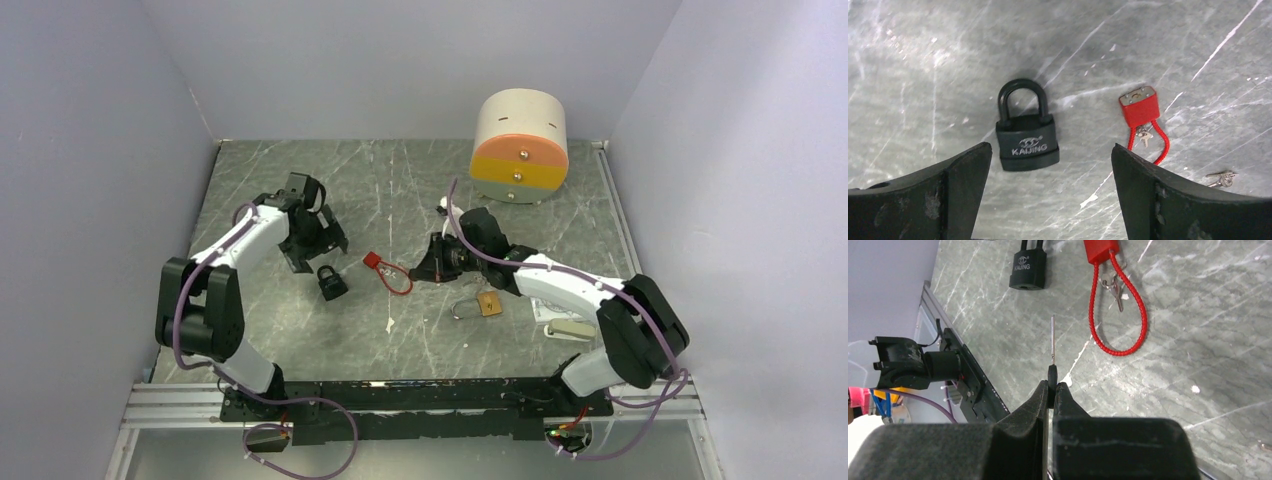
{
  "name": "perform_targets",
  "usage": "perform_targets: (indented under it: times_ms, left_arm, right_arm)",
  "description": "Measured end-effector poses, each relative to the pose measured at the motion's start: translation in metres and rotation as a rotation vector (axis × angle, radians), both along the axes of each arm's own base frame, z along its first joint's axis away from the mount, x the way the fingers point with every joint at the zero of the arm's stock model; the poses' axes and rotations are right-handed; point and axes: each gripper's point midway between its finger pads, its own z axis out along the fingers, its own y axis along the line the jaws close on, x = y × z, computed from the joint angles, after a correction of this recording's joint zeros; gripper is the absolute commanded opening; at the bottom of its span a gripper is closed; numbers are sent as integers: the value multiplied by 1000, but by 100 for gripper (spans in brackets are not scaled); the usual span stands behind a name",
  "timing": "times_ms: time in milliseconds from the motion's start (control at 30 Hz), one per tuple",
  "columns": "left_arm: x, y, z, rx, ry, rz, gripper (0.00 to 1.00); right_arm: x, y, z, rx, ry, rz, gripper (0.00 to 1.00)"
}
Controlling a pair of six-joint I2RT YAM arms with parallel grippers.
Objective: Unlock with the key
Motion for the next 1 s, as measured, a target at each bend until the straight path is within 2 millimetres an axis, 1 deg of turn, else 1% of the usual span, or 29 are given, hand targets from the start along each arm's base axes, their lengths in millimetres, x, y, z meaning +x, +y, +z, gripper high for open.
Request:
perform_targets:
  times_ms: [133,233,333,400,533,633,767,867,967,1000]
  left_arm:
    - [-16,7,5,21,47,61,95]
    - [-27,8,-2,32,93,84,94]
    - [-32,5,-17,38,147,76,90]
    - [-34,2,-32,49,189,67,87]
    - [-39,-4,-54,62,254,53,80]
    - [-40,-6,-60,69,268,48,69]
    - [-41,-6,-61,82,272,48,55]
    - [-41,-7,-60,85,268,48,37]
    - [-40,-9,-60,87,264,38,23]
    - [-40,-9,-60,88,264,40,20]
  right_arm:
    - [-8,-8,-7,-7,7,-9,0]
    - [-15,-15,-18,-22,23,-23,0]
    - [-20,-19,-27,-33,43,-29,0]
    - [-23,-22,-34,-36,54,-33,0]
    - [-28,-25,-42,-38,69,-40,0]
    - [-27,-25,-42,-30,64,-41,0]
    - [-25,-22,-37,-12,37,-36,0]
    - [-24,-22,-34,5,6,-26,0]
    - [-27,-21,-31,27,-17,-4,0]
    - [-29,-21,-31,34,-24,4,0]
